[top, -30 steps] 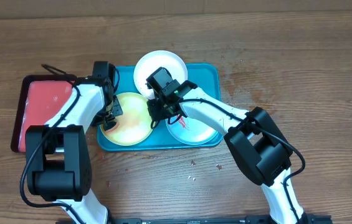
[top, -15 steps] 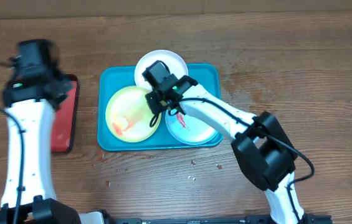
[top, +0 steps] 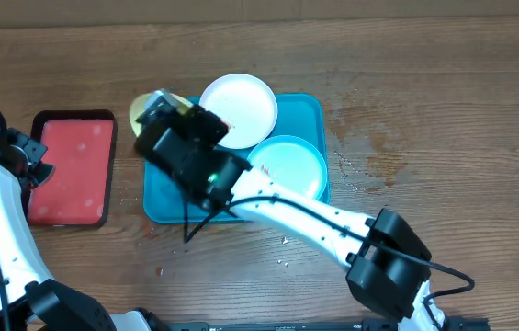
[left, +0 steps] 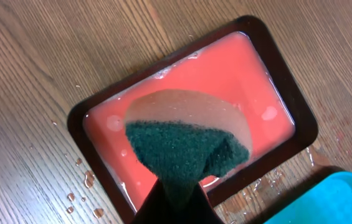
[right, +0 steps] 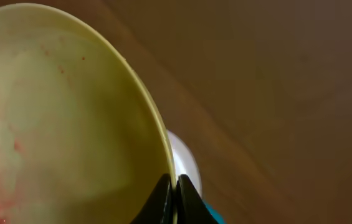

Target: Clean dirty plates on tray and stack at the side

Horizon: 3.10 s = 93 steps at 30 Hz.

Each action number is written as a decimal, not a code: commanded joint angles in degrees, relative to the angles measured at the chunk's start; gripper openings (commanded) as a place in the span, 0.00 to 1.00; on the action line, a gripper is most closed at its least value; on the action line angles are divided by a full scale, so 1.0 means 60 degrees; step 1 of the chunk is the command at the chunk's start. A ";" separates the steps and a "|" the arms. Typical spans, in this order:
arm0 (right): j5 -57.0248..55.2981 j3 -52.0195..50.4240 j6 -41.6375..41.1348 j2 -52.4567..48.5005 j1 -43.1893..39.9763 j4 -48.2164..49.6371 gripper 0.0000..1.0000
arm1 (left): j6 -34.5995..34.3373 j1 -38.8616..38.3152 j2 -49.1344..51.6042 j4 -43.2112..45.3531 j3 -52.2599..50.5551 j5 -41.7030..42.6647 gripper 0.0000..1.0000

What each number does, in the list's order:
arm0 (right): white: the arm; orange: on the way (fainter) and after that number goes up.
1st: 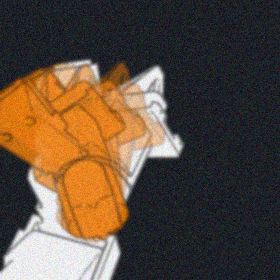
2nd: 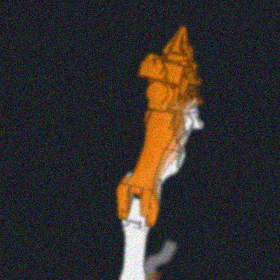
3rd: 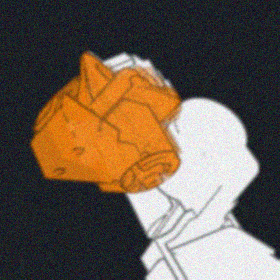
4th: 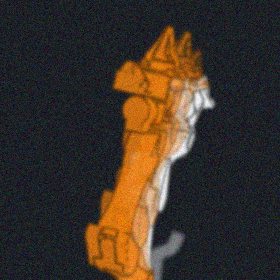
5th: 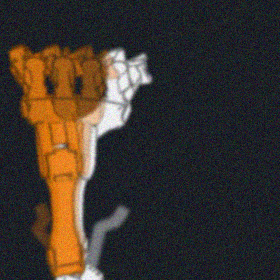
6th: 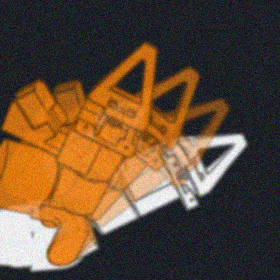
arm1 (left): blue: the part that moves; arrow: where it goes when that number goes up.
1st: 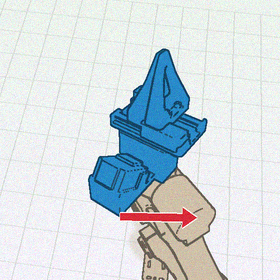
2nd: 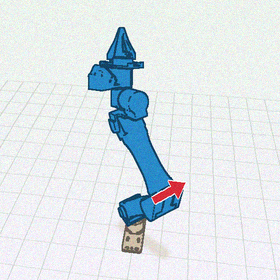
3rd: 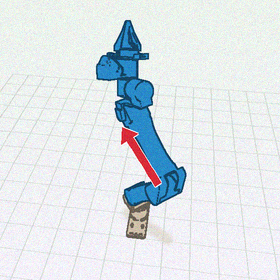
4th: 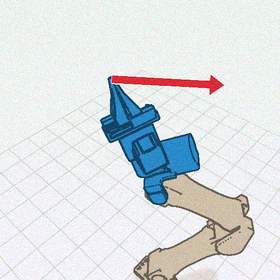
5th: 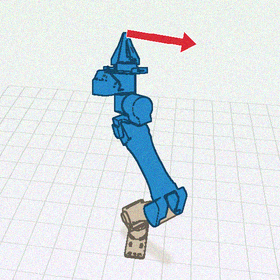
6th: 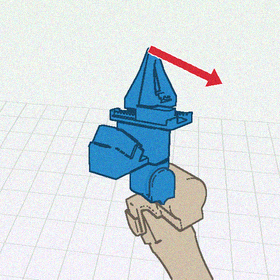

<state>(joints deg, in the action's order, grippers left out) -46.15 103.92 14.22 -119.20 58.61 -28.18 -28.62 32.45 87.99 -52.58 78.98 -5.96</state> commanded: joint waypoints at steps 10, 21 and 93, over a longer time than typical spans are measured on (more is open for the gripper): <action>-0.2980 0.0259 0.3472 0.0321 0.0481 0.1687 0.04 | -0.0266 0.0036 -0.0022 0.0124 -0.0084 -0.0036 0.04; -0.0029 0.0138 0.0634 0.0291 0.0270 -0.0182 0.04 | -0.0270 0.0036 -0.0022 0.0117 -0.0084 -0.0033 0.04; 0.9395 -0.1847 -0.3548 -0.0470 -0.7238 0.0412 0.66 | -0.0306 0.0026 -0.0022 0.0106 -0.0084 0.0514 0.04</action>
<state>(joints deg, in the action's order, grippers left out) 19.33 92.79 -7.68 -118.87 10.74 -27.38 -29.74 32.51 87.99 -52.12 78.78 -3.57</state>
